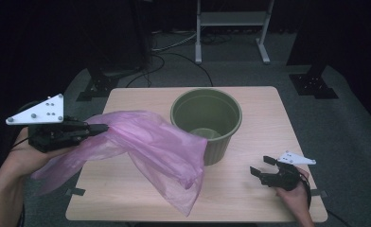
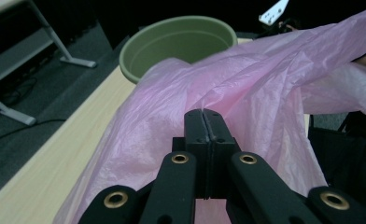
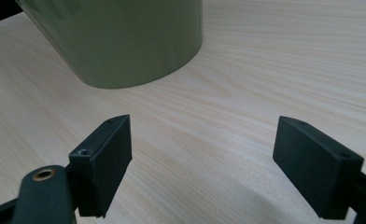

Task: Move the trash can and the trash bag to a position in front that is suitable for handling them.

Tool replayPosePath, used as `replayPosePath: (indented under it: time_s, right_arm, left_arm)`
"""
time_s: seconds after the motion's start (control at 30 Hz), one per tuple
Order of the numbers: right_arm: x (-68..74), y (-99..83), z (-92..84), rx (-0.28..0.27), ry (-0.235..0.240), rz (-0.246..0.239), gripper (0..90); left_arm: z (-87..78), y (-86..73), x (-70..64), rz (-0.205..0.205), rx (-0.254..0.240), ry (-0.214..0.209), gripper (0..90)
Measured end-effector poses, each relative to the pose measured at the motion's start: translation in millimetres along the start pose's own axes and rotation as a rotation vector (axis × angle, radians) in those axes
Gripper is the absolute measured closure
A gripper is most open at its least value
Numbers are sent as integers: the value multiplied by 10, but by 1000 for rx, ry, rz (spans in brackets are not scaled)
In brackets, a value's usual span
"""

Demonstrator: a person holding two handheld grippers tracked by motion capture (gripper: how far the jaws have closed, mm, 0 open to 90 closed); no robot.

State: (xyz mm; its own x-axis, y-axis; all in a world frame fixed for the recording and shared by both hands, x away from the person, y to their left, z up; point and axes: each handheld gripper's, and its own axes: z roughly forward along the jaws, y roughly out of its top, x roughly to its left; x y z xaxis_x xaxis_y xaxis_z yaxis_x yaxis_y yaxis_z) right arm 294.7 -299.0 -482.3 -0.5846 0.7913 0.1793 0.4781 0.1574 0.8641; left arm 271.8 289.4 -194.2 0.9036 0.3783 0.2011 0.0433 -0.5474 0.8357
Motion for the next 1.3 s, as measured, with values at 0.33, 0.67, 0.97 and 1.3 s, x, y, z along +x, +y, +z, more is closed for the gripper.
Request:
replayPosePath:
  time_s: [0.33, 0.67, 0.97, 1.3]
  right_arm:
    - [3, 4, 7, 3, 1, -7, 188]
    - [-26, -1, -14, 0, 0, -8, 188]
    - [-45, -10, -38, -6, 4, -16, 188]
    - [-69, -13, -53, -11, 7, -13, 188]
  left_arm:
    - [96, 240, 249, -2, 56, 64, 899]
    - [481, 550, 616, 21, 163, 113, 899]
    - [844, 755, 816, 81, 242, 162, 899]
    - [1181, 859, 923, 95, 257, 146, 899]
